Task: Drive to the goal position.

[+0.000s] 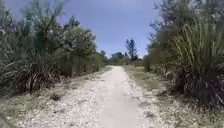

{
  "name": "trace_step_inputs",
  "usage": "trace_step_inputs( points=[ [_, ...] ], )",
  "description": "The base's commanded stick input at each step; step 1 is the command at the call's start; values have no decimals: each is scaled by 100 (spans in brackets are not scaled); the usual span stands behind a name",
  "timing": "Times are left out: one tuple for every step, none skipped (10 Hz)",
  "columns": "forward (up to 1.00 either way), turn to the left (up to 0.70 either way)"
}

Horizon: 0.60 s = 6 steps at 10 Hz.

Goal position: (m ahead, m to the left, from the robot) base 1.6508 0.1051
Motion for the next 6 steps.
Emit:
trace_step_inputs(
  points=[
    [50, 0],
    [50, 0],
    [50, 0],
    [50, 0],
    [50, 0],
    [50, 0]
  ],
)
